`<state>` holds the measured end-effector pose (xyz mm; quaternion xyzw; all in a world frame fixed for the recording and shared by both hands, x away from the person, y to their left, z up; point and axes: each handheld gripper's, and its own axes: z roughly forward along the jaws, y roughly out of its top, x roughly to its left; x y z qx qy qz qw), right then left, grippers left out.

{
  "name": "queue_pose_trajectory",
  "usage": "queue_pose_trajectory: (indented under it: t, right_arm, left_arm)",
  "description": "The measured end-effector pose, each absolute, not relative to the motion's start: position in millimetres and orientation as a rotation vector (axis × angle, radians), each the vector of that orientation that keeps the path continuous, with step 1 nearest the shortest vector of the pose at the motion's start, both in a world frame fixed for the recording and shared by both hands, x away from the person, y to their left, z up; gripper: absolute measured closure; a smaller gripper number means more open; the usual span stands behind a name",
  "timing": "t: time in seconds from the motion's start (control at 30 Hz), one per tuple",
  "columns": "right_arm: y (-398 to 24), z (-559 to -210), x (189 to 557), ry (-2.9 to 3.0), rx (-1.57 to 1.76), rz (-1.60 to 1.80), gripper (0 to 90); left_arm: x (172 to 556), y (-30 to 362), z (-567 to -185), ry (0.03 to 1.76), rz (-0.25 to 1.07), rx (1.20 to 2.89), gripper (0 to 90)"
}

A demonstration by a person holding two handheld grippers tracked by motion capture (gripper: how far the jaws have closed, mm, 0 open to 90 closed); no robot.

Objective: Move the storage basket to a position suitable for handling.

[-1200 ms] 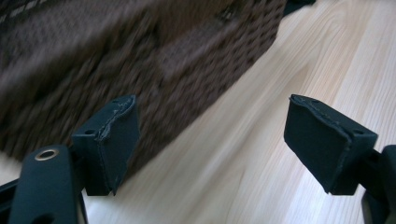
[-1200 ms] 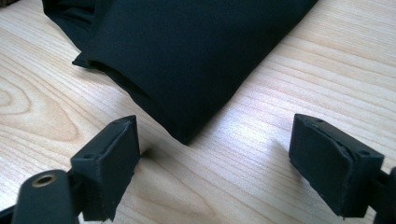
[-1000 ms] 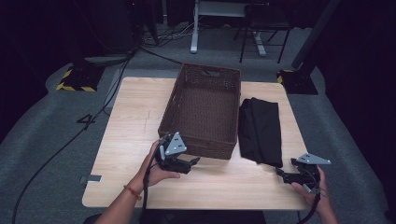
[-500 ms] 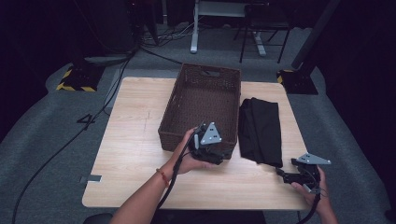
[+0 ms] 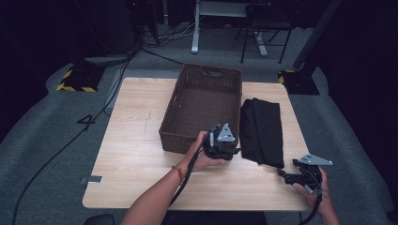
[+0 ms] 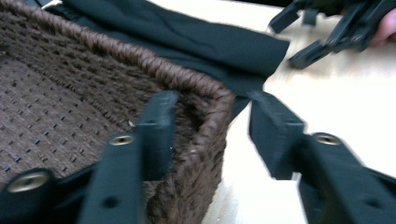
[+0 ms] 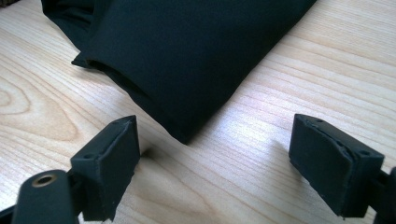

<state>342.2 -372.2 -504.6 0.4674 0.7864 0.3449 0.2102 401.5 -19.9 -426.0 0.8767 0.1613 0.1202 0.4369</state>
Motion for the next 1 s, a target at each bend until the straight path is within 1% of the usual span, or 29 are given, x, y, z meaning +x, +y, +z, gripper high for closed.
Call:
queue_pose_trajectory:
  t: [0.03,0.07,0.17,0.27,0.33,0.43,0.47,0.57,0.67,0.8,0.87,0.93,1.0]
  right_arm:
    - [-372.2,-504.6,342.2,2.186,1.299,0.959,16.5]
    - [-372.2,-504.6,342.2,2.186,1.299,0.959,16.5]
    - [-372.2,-504.5,342.4,2.187,1.299,0.959,16.5]
    - [-372.2,-504.5,342.3,2.187,1.298,0.958,16.5]
    - [-372.2,-504.2,342.1,2.190,1.298,0.961,17.6]
    - [-371.8,-502.4,340.7,2.196,1.281,0.960,23.0]
    - [-371.6,-500.8,340.1,2.192,1.278,0.970,23.1]
    - [-371.4,-488.6,337.6,2.151,1.251,1.052,24.6]
    - [-369.6,-476.6,341.1,2.116,1.240,1.091,26.1]
    - [-363.2,-469.2,355.7,2.118,1.199,1.058,28.0]
    - [-361.7,-469.4,362.4,2.119,1.199,1.059,29.2]
    - [-356.6,-474.2,380.6,2.147,1.221,1.076,29.1]
    - [-353.5,-478.0,388.3,2.162,1.227,1.078,29.3]
  left_arm:
    - [401.9,-19.3,-426.0,0.404,0.308,2.177,60.4]
    - [403.0,-17.7,-425.6,0.402,0.295,2.171,62.5]
    - [403.4,-11.4,-424.5,0.375,0.272,2.179,64.5]
    - [402.2,-0.2,-423.2,0.359,0.248,2.191,64.2]
    - [400.3,9.0,-421.9,0.358,0.249,2.201,63.1]
    - [396.4,24.7,-420.2,0.364,0.266,2.215,59.6]
    - [395.4,30.4,-419.7,0.367,0.265,2.220,58.7]
    - [392.8,46.5,-418.1,0.385,0.261,2.230,55.3]
    - [390.8,63.7,-416.7,0.416,0.288,2.251,51.8]
    - [391.6,84.3,-416.9,0.455,0.289,2.236,48.4]
    - [391.1,88.1,-417.4,0.469,0.296,2.232,46.8]
    - [391.0,93.7,-418.2,0.481,0.311,2.224,46.2]
    - [391.1,94.8,-418.5,0.475,0.315,2.224,46.2]
